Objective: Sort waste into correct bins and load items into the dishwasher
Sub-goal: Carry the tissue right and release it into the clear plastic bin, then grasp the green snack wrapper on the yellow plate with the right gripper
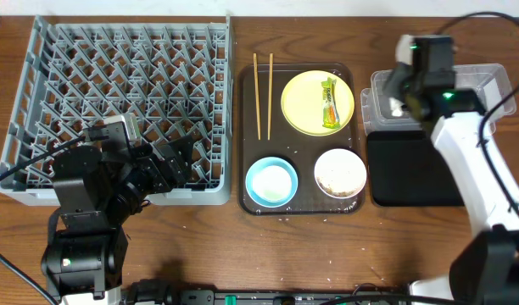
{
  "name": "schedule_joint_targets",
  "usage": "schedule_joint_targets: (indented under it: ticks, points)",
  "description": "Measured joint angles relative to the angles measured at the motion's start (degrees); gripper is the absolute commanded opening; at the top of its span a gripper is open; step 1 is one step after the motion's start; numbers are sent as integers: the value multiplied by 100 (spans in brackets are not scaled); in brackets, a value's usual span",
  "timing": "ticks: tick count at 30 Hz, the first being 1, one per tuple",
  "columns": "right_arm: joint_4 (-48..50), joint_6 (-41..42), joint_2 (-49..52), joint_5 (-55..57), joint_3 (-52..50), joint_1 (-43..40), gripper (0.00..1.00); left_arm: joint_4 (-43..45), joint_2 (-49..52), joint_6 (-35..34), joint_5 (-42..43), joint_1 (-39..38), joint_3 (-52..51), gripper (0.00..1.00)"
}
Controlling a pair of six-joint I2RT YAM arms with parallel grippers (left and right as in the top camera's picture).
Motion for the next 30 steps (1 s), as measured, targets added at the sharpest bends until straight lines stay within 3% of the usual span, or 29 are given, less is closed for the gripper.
schedule_joint_targets:
  ticks: [2,6,9,11,17,22,27,30]
  points:
    - [243,210,223,-42,0,-205,9,0,0,0,0,0,0,95]
    - [800,210,732,-210,-7,-417,66,0,0,0,2,0,0,95]
    - [1016,-83,848,-566,-22,-426,85,0,0,0,0,0,0,95]
    - [1104,-291,800,-992,-22,-422,92,0,0,2,0,0,0,95]
    - [1010,-693,181,-2159,-22,-306,86,0,0,0,0,0,0,95]
    - [890,-1279,-420,-2516,-9,463,79,0,0,0,0,0,0,95]
    - [590,-1740,-251,-2107,-7,1432,73,0,0,2,0,0,0,95]
    - [656,-1886,184,-1375,-4,1862,79,0,0,0,0,0,0,95]
